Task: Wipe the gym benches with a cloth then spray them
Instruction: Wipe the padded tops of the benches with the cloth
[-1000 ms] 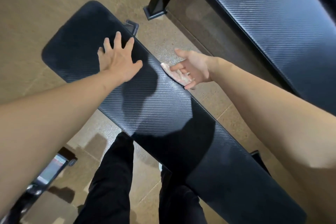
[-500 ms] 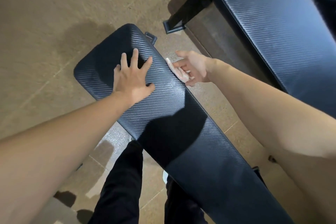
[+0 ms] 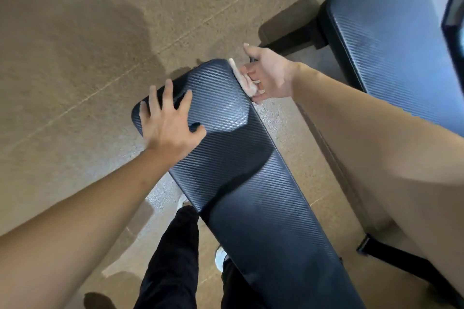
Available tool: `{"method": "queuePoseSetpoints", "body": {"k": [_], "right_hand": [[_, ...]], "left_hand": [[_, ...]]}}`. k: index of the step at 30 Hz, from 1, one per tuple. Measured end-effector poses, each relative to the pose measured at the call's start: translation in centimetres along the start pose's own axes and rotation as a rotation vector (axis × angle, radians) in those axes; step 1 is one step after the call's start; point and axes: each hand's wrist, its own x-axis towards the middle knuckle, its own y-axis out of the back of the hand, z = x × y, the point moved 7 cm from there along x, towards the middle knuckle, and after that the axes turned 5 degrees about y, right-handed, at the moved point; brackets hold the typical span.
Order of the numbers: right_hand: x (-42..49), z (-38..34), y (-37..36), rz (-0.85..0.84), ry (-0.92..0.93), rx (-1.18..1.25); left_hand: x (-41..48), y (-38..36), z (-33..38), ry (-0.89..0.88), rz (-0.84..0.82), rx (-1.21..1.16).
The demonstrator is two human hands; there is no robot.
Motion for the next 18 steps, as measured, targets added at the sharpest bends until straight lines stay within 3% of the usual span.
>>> {"method": "queuePoseSetpoints", "body": {"k": [6,18], "right_hand": [[1.6,-3.5,-1.0,-0.005,-0.066,0.150],[3.6,-9.6,-4.2,0.066,0.039,-0.521]], "left_hand": [[-1.0,-0.8,-1.9,0.027,-0.040,-0.027],[-1.0,-0.8,-2.1,0.013,-0.120,-0.095]]}}
